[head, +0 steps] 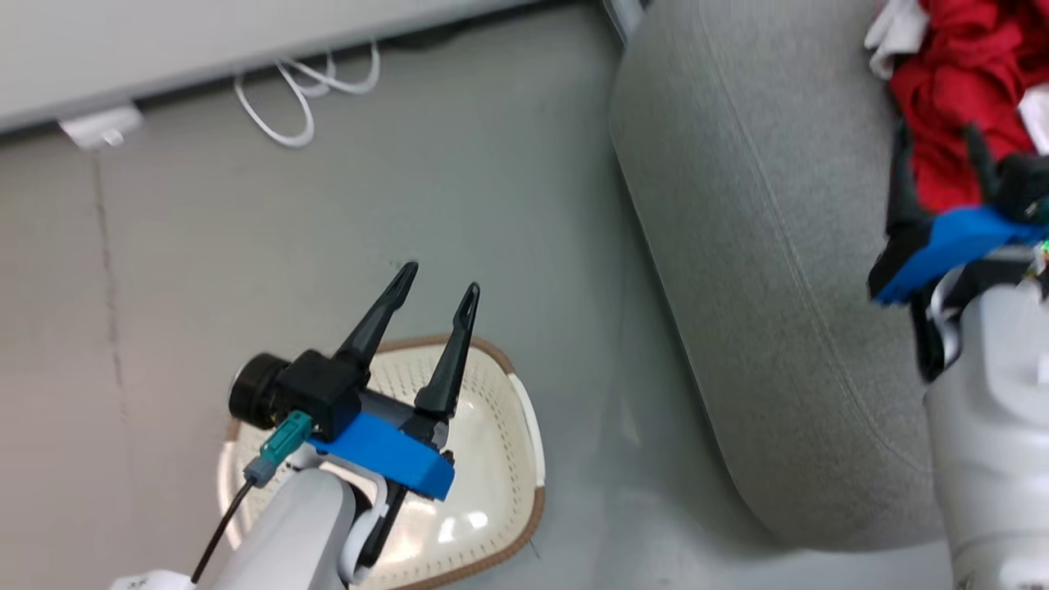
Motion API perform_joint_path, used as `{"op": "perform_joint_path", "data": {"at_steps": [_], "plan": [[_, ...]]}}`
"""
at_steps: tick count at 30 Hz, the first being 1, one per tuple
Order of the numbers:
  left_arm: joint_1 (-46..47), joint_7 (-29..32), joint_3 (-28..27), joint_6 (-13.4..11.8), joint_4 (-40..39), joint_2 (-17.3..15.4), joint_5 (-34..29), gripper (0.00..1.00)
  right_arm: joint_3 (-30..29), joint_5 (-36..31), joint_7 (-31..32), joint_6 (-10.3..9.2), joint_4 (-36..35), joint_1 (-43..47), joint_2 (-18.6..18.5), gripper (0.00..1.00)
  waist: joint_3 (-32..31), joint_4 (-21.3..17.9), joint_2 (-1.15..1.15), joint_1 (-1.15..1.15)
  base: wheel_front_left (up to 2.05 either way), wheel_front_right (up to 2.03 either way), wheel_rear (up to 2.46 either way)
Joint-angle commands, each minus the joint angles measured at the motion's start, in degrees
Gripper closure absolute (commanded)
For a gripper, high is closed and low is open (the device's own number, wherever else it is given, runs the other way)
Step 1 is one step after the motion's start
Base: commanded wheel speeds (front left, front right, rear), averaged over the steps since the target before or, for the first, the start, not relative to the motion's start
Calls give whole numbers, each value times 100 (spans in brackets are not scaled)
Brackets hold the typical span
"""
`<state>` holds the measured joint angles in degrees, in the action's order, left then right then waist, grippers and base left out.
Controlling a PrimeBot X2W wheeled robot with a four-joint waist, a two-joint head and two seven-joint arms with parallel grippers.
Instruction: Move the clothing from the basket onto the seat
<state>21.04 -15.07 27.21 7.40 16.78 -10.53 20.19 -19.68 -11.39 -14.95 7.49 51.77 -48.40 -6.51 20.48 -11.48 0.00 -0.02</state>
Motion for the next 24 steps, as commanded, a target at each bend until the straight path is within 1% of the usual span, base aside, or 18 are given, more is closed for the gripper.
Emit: {"op": "perform_joint_path", "data": {"at_steps": [1, 4, 8, 15, 19, 24], "plan": [[-126, -14, -62, 8, 43, 29, 38, 0, 154, 116, -28, 2, -149, 273, 27, 0, -579, 340, 0, 2, 0, 0, 0], [-363, -14, -201, 9, 148, 106, 41, 0, 502, 482, -30, 1, -623, 901, 68, 0, -883, 519, 0, 2, 0, 0, 0], [-641, -14, -361, 9, 285, 167, 41, 0, 679, 832, -32, 1, -1326, 1732, 147, 0, -1241, 773, 0, 2, 0, 0, 0], [-1052, -14, -660, 10, 422, 240, 75, 0, 702, 831, 111, 2, -2425, 3049, 309, 0, -1751, 1228, 0, 2, 0, 0, 0], [-1236, -14, -865, 10, 477, 220, 79, 0, 745, 781, 258, 1, -3036, 3676, 352, 0, -1955, 1473, 0, 2, 0, 0, 0], [-1438, -14, -1220, 10, 488, 207, 40, 0, 936, 1108, 466, 2, -3542, 4198, 362, 0, -2097, 1675, 0, 2, 0, 0, 0]]}}
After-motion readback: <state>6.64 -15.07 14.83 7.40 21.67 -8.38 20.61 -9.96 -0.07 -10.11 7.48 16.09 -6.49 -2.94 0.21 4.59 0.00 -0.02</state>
